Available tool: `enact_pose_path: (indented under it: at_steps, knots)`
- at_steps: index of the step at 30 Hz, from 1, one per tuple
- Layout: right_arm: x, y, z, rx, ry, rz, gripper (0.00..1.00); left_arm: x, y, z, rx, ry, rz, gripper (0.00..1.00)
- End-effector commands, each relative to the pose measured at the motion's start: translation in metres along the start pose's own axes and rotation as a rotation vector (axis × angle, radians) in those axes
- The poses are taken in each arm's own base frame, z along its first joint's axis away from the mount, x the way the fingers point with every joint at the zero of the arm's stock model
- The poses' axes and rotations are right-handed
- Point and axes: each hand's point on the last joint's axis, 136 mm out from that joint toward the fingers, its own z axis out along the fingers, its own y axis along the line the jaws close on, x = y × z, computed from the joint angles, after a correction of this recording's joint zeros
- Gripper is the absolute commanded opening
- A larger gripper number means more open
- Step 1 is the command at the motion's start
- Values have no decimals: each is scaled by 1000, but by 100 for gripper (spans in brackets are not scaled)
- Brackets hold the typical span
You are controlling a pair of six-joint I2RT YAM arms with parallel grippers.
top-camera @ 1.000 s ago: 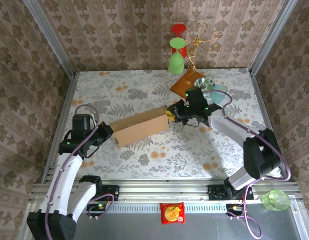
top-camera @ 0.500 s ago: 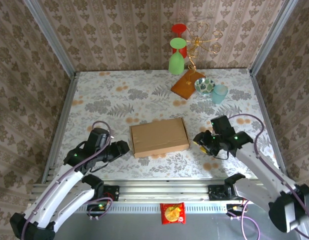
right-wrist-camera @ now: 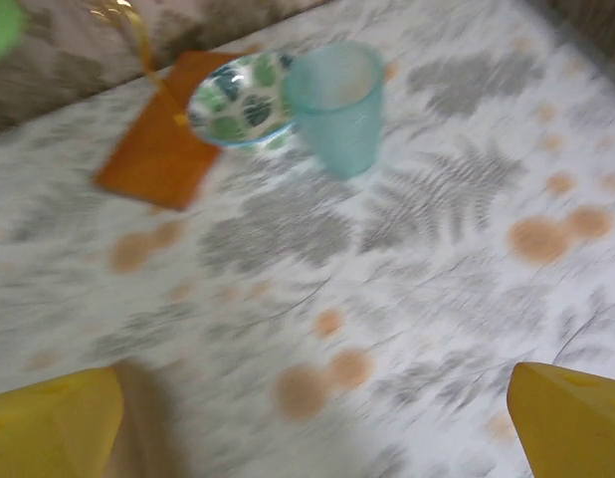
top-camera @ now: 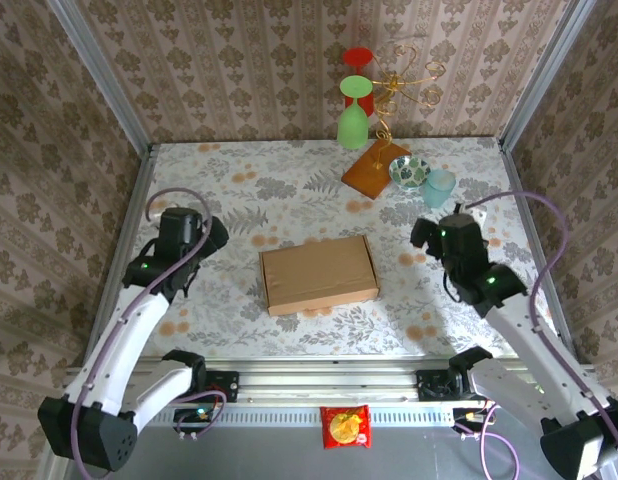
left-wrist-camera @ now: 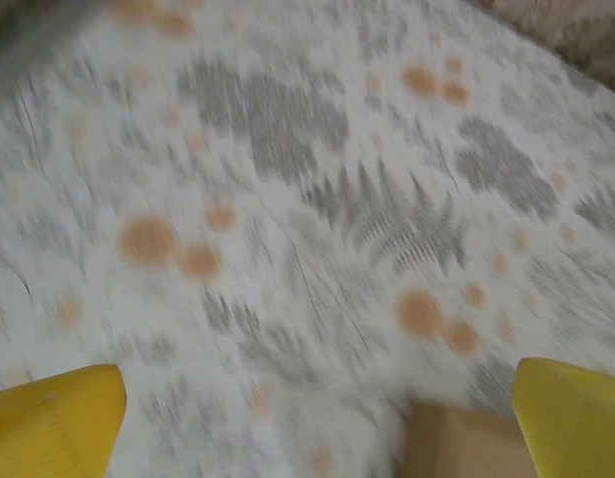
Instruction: Fold the paper box
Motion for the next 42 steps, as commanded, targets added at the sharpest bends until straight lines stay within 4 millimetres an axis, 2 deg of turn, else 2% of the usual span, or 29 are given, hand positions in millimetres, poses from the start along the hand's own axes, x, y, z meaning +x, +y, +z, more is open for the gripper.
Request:
enact_pose_path:
  at_steps: [1,3,6,7,9,12,13,16,19,20,21,23,27,42]
  knots:
    - [-5,-26,24,171,-202,-236,100,-34,19,22,-182,-281,306,100]
    - [16,-22,41,118,-183,-260,100,-21,30,46,-215,-224,359,100]
    - [30,-11,60,17,-196,-238,100,10,36,86,-140,-81,434,100]
    - [34,-10,66,-2,-195,-232,100,13,34,92,-119,-64,468,100]
    - [32,-4,78,-37,-187,-261,100,16,32,107,-90,-116,514,100]
    - [17,5,93,-89,-253,-241,100,10,36,120,-26,-249,446,100]
    - [13,7,100,-103,-261,-236,100,9,35,124,-14,-236,443,100]
    - [3,9,115,-116,-287,-245,100,-5,24,129,25,-329,475,100]
    - [25,2,135,-133,-256,-217,100,-3,25,135,48,-391,483,100]
    - [23,3,135,-142,-291,-215,100,7,32,139,46,-409,467,100]
    - [25,-1,135,-123,-276,-208,100,2,35,134,47,-502,462,100]
    - [24,-4,137,-102,-256,-199,100,9,41,132,45,-462,429,100]
    - [21,-13,143,-45,-237,-171,100,3,40,150,33,-367,427,100]
    - [22,-12,143,-50,-231,-172,100,1,41,150,37,-381,429,100]
